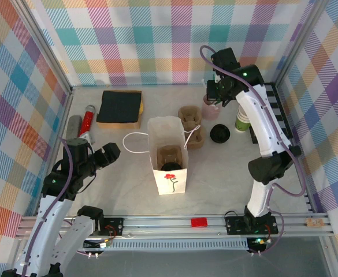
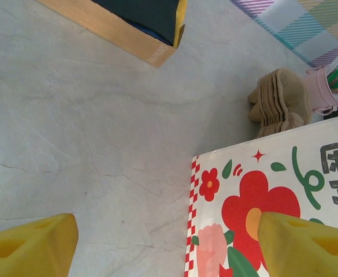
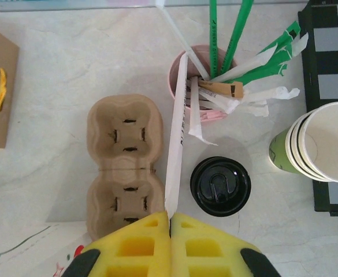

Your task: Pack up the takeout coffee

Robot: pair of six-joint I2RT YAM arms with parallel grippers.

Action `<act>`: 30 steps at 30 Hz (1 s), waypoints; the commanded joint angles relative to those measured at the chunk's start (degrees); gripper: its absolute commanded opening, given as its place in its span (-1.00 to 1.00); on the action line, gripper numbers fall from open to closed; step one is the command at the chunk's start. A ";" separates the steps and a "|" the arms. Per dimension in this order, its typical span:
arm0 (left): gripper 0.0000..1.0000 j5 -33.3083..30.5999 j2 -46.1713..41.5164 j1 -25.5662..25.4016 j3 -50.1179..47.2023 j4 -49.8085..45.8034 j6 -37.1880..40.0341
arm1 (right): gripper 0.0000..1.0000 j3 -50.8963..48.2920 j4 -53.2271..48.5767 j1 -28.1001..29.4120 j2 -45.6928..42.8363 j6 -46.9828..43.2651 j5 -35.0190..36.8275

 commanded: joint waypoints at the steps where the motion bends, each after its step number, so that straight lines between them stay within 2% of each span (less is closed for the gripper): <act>1: 0.62 -0.89 -0.72 0.96 2.12 -1.63 1.13 | -1.00 2.09 -2.62 1.66 -3.67 -1.42 1.20; 17: 0.62 -0.84 -2.27 0.96 2.18 -2.66 0.95 | -1.00 7.10 -8.01 11.61 -10.85 -2.88 4.64; 30: 0.61 -0.80 -2.80 0.95 2.46 -3.26 0.74 | -1.00 10.17 -11.42 16.80 -13.93 -2.34 0.82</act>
